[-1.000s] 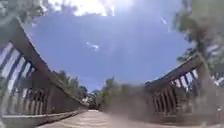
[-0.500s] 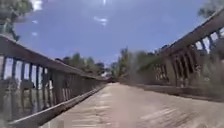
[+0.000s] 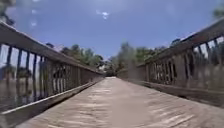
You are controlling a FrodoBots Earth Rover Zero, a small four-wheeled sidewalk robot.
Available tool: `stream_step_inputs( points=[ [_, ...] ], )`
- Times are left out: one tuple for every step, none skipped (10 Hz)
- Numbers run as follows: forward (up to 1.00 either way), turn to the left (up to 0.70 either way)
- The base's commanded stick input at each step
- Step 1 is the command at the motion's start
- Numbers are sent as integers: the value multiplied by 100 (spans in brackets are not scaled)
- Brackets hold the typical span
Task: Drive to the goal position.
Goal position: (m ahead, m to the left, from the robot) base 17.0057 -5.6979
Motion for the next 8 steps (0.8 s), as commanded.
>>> stream_step_inputs(
  points=[
    [70, 14],
    [70, 14],
    [70, 14],
    [69, 14],
    [60, 15],
    [60, 12],
    [60, 1],
    [45, 0]
  ],
)
